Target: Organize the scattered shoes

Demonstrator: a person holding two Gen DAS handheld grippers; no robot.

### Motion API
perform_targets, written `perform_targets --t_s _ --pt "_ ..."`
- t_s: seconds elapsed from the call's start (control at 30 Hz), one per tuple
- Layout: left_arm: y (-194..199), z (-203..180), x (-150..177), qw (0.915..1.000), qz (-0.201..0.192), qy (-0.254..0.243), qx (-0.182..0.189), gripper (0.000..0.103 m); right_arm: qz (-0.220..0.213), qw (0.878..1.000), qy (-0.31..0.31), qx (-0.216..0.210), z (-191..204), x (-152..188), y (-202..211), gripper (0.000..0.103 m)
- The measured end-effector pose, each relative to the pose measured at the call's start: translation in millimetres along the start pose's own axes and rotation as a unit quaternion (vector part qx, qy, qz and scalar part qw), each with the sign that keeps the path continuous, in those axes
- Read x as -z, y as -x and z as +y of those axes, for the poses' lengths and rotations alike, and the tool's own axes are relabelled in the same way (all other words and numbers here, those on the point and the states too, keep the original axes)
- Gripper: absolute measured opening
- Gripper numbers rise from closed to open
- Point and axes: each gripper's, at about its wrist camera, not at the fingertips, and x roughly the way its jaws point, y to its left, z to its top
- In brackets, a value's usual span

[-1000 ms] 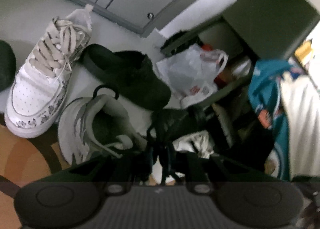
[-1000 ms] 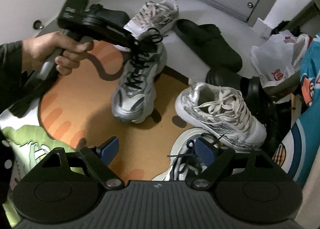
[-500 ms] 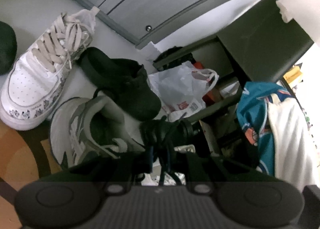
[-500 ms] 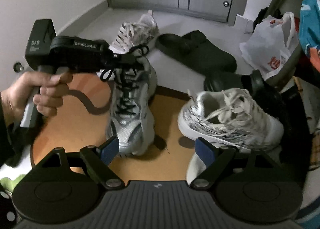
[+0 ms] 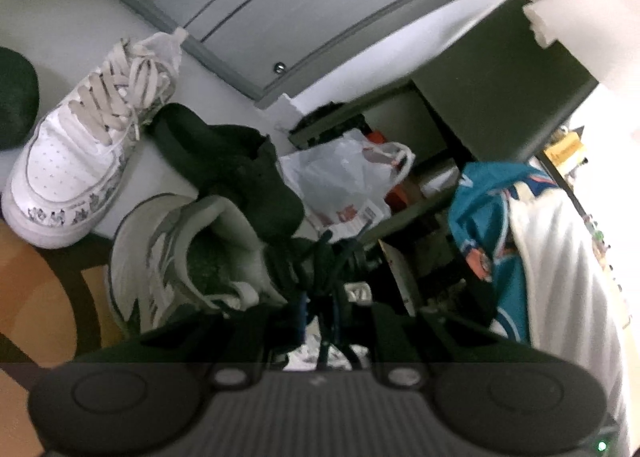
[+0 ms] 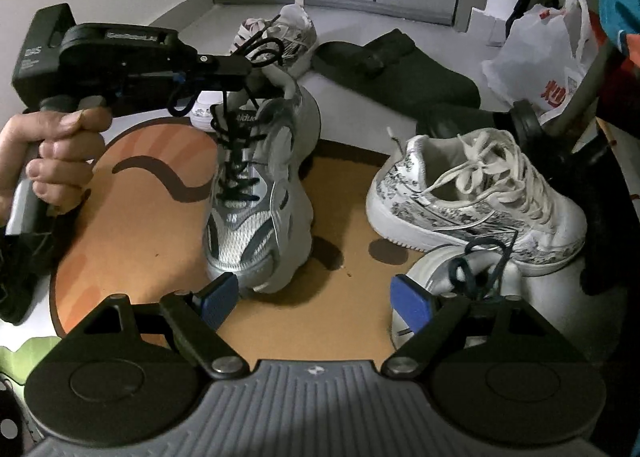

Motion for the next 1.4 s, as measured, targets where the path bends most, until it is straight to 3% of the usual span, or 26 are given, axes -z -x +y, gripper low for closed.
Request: perform_targets --t_s 0.2,0.7,1.13,1.4 --pt "11 -9 5 0.9998 0.005 -0.001 0.018 0.011 -0.003 1.000 0.018 -0.024 13 -1 -6 0.087" --pt "2 -51 39 0.9931 0.091 -0.014 0.073 0.011 0.013 0.999 0.030 -0.025 12 23 -24 0.089" --pt "-27 -63 76 0.9822 0.160 -0.034 0.091 0.011 0.088 0.993 0.015 -0.078 7 53 -17 0.089" --pt "-53 -70 103 0.9731 0.200 -0.046 0.105 0.011 0.124 0.989 0.006 -0.075 3 74 -18 0.089"
